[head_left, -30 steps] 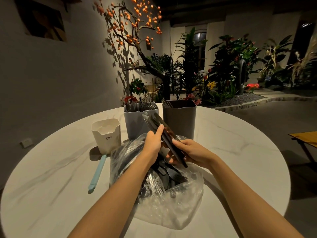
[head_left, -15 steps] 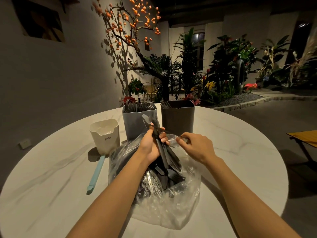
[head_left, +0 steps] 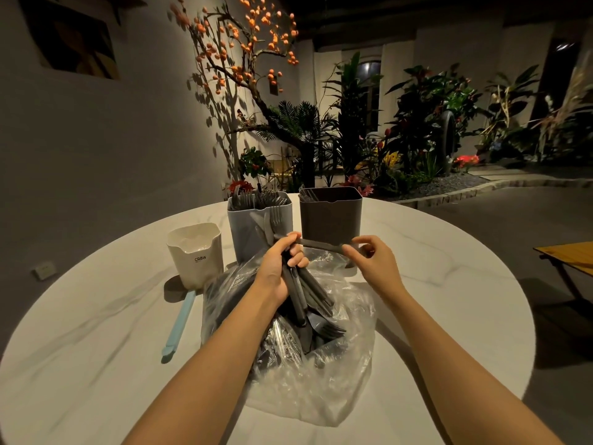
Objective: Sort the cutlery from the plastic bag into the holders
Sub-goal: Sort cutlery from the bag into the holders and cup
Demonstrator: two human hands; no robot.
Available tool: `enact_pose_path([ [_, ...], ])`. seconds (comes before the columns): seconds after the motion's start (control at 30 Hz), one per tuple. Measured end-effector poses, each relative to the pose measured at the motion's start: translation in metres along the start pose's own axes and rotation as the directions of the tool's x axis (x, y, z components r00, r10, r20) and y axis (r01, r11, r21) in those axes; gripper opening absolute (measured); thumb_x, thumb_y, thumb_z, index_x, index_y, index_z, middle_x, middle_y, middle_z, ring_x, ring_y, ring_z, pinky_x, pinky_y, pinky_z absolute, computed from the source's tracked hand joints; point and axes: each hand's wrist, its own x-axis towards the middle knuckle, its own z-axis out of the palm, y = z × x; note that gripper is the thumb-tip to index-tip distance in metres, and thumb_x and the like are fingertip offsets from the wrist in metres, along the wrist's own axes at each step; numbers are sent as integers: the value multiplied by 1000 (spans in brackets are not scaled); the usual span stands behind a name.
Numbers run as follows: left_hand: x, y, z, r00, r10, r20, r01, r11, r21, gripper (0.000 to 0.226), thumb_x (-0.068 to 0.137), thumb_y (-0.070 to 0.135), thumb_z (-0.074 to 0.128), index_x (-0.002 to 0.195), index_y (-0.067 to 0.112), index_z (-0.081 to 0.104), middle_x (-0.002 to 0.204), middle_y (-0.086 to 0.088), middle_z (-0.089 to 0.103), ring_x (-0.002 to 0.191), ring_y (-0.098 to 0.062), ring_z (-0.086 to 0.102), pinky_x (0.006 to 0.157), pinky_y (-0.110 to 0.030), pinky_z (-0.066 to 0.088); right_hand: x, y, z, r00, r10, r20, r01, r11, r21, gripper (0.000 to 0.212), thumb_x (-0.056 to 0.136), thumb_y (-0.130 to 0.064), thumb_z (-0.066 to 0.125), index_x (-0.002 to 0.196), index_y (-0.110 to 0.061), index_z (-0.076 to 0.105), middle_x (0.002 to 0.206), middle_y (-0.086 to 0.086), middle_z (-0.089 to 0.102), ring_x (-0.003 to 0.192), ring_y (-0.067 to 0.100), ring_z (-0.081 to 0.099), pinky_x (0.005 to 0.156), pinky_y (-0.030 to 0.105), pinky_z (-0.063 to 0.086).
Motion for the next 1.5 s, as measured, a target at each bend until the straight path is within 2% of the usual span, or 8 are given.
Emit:
enact_pose_path([
  [0.13,2,-1,-1,1000,18,3,-18,1000,-24,19,100,10,43,83,10,52,50,3,39,36,-5,35,42,-17,34,-2,-6,0,919,371,131,-384,775,501,32,89,-28,67,98,2,60,79,10,62,61,11,59,53,18,51],
  [0.3,1,-7,2,999,-40,29,37,996,80,15,100,8,42,92,6,54,55,3,36,40,-5,35,44,-18,38,-16,-28,14,858,376,349,-482,357,800,15,96,-16,56,100,-7,66,76,7,66,64,12,64,59,23,57],
  [0.53,-6,-2,4,979,-178,95,171,982,75,49,98,48,41,108,1,53,65,0,38,50,-9,36,55,-22,36,-12,-28,12,902,382,202,-378,472,796,28,104,-24,39,91,-13,62,79,3,67,81,16,62,70,29,48],
  [0.73,-5,-8,5,982,-173,79,161,978,136,24,102,20,34,102,4,53,64,-1,41,50,-9,39,54,-23,41,-21,-32,17,979,68,190,-152,866,476,28,102,-27,44,100,-13,69,65,1,61,55,6,56,53,17,45],
  [1.0,-8,-12,4,1000,-22,5,19,932,361,36,101,29,46,113,3,67,110,-17,70,97,-25,69,78,-41,60,-27,-34,35,990,-71,123,33,958,286,12,93,-22,61,89,-14,69,94,2,71,77,7,69,63,22,56],
  [1.17,-15,-14,10,1000,-24,-8,25,897,442,45,101,42,38,107,11,70,103,-13,73,91,-22,72,65,-34,58,-27,-32,37,993,-47,104,17,962,274,14,91,-26,64,81,-17,70,94,0,70,75,9,68,57,12,49],
  [1.33,-14,-16,10,999,-8,-45,27,885,465,52,95,49,48,109,4,69,105,-16,72,97,-24,70,76,-32,59,-26,-28,40,995,-65,81,44,970,238,22,86,-28,70,74,-10,73,96,-8,70,93,5,67,83,23,54],
  [1.5,-14,-16,9,1000,-23,-13,26,886,464,36,100,34,47,109,8,71,110,-15,70,96,-20,69,83,-31,58,-25,-24,39,991,-117,69,105,982,159,29,84,-30,71,65,-11,63,96,-9,70,92,6,66,80,22,54],
])
